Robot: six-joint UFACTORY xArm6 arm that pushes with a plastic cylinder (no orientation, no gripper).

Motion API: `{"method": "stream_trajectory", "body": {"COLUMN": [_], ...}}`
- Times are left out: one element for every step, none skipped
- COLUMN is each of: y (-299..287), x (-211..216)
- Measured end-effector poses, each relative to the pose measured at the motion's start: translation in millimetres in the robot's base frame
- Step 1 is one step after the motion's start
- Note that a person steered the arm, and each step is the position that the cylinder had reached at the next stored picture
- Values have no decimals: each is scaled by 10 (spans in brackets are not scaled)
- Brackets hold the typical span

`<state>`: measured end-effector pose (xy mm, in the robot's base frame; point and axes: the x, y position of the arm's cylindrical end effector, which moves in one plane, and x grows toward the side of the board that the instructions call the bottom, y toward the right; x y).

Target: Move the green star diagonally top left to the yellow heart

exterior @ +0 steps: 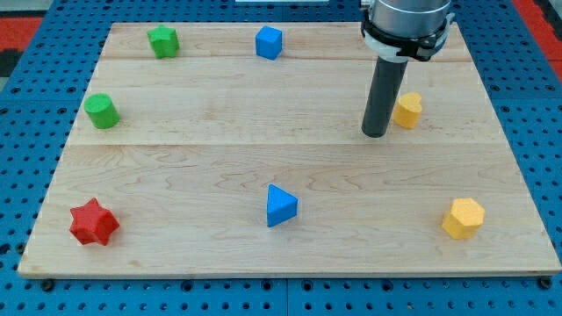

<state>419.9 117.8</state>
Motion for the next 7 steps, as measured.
{"method": "stream_trajectory", "body": {"y": [-39,-484,-396,-857,-1717,-1772,-2918], "x": [-24,-630,-984,-848,-674,-674,-818]}}
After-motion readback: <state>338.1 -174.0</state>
